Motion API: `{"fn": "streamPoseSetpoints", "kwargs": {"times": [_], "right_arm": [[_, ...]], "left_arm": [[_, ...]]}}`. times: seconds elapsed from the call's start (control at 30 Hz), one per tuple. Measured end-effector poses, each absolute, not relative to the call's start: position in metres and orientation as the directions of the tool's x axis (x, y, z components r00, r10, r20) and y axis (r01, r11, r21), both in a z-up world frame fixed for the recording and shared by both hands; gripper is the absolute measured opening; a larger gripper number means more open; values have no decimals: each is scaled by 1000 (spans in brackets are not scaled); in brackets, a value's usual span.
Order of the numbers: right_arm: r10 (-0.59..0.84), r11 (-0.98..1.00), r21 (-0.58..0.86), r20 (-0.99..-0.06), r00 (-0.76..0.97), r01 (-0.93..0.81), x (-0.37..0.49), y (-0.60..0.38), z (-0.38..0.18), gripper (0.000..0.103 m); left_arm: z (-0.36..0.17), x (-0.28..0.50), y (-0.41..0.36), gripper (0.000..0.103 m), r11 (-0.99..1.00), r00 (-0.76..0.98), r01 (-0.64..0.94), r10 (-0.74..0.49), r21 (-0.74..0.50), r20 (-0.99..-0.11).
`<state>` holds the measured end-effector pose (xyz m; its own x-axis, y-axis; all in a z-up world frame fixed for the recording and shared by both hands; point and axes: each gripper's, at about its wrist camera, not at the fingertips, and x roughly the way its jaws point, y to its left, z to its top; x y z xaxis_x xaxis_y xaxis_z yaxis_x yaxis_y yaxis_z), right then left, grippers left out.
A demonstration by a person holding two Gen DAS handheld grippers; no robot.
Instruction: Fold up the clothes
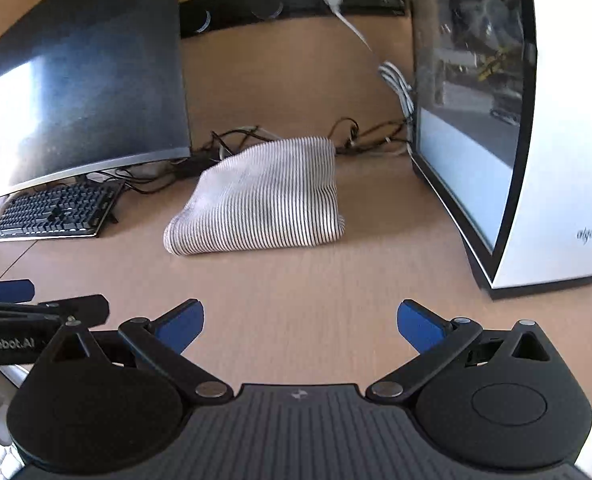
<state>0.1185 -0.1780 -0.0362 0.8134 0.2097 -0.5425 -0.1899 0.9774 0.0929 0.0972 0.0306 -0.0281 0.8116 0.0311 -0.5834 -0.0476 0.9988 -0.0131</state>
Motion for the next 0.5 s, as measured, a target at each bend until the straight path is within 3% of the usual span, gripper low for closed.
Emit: {"fn": "streamPoseSetpoints", "kwargs": {"times": [0.5], "right_arm": [[245,968,86,-528,814,-235,118,-189,-35,103]], "left_arm": [[-27,93,19,103,997,812,-71,53,-8,-581]]}}
